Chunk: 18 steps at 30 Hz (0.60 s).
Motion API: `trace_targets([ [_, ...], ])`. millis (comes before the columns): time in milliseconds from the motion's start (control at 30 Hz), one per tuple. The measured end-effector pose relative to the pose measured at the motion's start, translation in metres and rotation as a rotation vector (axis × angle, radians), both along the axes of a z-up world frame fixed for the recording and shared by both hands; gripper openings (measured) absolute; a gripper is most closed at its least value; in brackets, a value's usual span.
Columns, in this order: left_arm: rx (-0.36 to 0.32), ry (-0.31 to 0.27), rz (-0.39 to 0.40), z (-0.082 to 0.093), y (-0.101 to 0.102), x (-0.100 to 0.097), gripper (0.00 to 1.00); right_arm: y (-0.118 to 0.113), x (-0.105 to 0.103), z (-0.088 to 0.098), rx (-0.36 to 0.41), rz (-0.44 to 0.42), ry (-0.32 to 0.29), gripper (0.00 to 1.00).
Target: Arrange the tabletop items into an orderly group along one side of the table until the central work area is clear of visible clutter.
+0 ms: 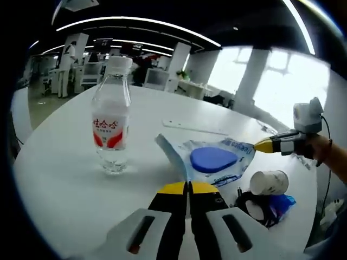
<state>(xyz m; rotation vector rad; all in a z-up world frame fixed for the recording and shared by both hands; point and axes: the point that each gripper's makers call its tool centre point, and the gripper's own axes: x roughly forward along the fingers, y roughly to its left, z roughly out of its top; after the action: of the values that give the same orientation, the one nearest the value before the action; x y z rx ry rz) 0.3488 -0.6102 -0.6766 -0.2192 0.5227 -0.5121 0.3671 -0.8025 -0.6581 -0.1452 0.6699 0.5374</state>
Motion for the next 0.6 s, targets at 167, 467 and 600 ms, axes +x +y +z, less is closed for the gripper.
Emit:
trace_targets([
  [167, -0.008, -0.007, -0.007, -0.003, -0.009, 0.006, 0.00, -0.009, 0.000, 0.001, 0.002, -0.019, -0.004, 0.00],
  [467, -0.026, -0.014, -0.027, -0.007, -0.023, 0.017, 0.00, -0.025, 0.000, 0.001, 0.024, -0.052, -0.019, 0.00],
  [600, -0.016, -0.020, -0.041, -0.011, -0.027, 0.023, 0.00, -0.028, -0.001, -0.004, 0.019, -0.063, -0.018, 0.00],
])
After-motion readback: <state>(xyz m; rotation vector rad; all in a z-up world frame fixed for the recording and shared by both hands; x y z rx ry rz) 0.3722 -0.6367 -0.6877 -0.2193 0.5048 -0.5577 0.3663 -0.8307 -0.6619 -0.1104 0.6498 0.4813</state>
